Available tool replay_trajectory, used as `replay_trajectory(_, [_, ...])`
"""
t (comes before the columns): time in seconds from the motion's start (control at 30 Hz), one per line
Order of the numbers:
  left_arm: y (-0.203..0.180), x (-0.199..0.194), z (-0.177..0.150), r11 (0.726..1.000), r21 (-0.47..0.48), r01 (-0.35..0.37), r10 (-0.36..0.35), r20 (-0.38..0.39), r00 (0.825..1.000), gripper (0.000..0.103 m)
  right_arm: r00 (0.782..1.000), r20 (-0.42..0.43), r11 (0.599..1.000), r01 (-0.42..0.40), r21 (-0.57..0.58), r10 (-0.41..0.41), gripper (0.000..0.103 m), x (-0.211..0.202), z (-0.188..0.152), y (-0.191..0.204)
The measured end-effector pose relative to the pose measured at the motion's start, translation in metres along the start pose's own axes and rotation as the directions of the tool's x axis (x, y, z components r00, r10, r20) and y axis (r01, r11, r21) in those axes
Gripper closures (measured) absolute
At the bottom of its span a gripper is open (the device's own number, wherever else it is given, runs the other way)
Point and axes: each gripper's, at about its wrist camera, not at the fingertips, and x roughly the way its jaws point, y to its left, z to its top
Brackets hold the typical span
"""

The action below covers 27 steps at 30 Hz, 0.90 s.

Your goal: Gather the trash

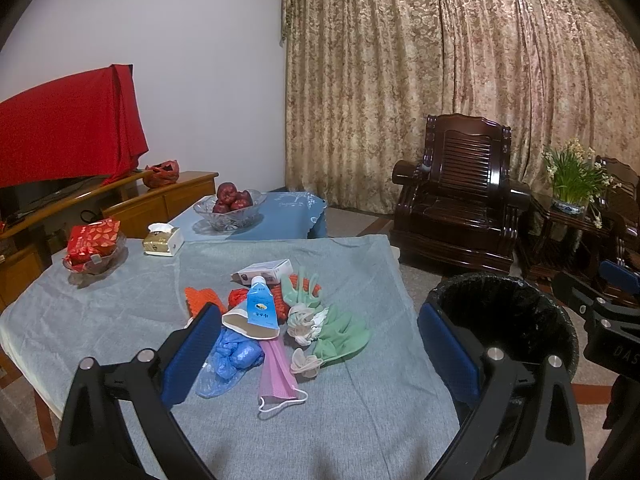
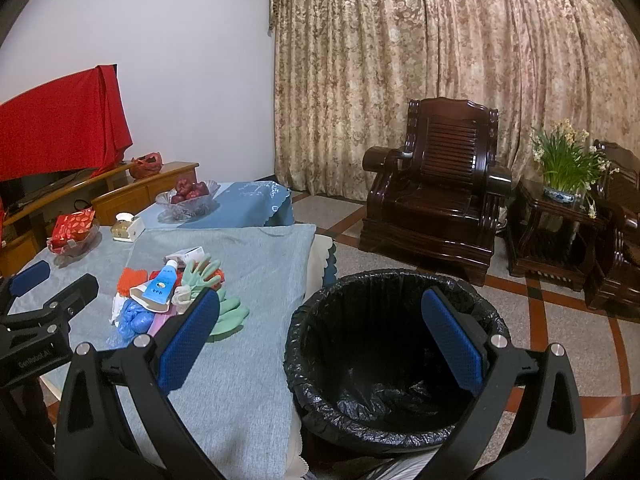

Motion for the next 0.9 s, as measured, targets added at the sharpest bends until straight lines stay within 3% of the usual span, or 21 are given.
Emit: replay_trajectory(0.9, [0.0024, -0.0028, 0.0015, 1.000, -0.004, -0.003, 0.003, 0.003, 1.000, 0.006, 1.000, -0.001, 1.000, -0.001, 0.002, 0.001, 0.005, 0.0007, 0.0013, -0.0001])
